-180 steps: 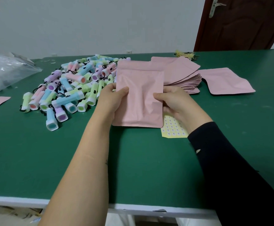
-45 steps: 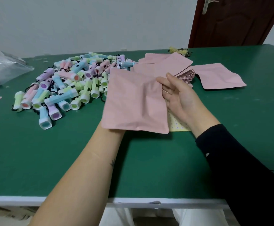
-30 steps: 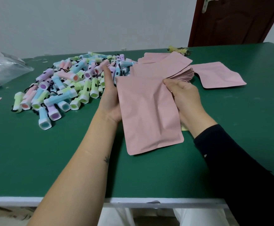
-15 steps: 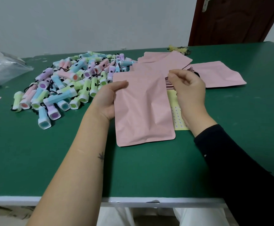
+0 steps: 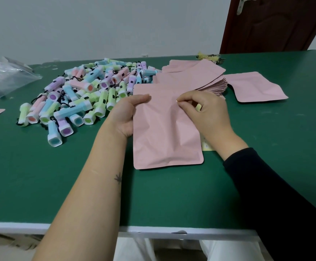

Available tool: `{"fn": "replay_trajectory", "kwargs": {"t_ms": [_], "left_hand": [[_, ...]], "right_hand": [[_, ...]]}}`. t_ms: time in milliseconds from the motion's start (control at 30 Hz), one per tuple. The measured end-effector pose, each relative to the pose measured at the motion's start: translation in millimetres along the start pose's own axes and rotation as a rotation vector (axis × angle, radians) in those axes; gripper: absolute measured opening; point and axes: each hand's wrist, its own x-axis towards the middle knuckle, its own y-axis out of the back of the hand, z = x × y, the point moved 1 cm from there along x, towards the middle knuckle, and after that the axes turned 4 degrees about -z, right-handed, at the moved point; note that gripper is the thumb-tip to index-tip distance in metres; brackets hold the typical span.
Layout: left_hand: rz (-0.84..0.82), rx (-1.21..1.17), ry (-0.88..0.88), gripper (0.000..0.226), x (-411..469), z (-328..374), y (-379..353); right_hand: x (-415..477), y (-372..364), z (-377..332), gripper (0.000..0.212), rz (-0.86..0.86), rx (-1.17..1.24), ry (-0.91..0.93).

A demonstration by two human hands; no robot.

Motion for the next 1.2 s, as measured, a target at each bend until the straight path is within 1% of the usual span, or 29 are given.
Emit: {"fn": "replay_trajectory", "kwargs": {"t_ms": [200, 367, 433, 533, 733, 800, 833, 900, 933, 967, 1000, 1067, 1200], "left_hand": [[0.008, 0.007, -0.001, 0.028, -1, 2, 0], [0.014, 0.026, 0.005, 0.04, 2, 1, 1], [0.016, 0.021, 0.013, 0.036, 3, 1, 2], [0.016, 0.013, 0.021, 0.02, 3, 1, 3], [0.024, -0.023, 0.01, 0.018, 3, 2, 6], [0.031, -0.021, 0.002, 0.021, 2, 3, 6], [0.034, -0.02, -0.004, 0.025, 2, 3, 6], [0.035, -0.014, -0.011, 0.028, 1, 2, 6], [0.034, -0.011, -0.016, 0.028, 1, 1, 6], [0.033, -0.007, -0.022, 0.026, 1, 1, 5], [0.029, -0.003, -0.029, 0.024, 1, 1, 5], [0.021, 0.003, -0.04, 0.019, 2, 1, 5], [0.008, 0.015, -0.057, 0.017, 3, 1, 4]], "right_hand": [[2, 0, 3, 0.008, -0.018, -0.067, 0.076], [2, 0, 6, 0.008, -0.065, -0.063, 0.031], [3, 0, 6, 0.009, -0.086, -0.072, 0.025], [4, 0, 7, 0.009, -0.133, -0.071, -0.009], [4, -2, 9, 0.016, -0.185, -0.065, -0.01], [4, -5, 8, 0.027, -0.156, 0.048, -0.076], [4, -5, 7, 0.036, -0.116, 0.148, -0.155], [6, -5, 7, 0.048, -0.02, 0.366, -0.372], [6, -5, 9, 0.05, -0.008, 0.472, -0.485], [7, -5, 11, 0.048, -0.037, 0.587, -0.587], [7, -5, 14, 0.041, -0.093, 0.703, -0.666], [4, -7, 16, 0.027, -0.186, 0.858, -0.731], [-1, -10, 16, 0.029, -0.239, 0.872, -0.717]]}}
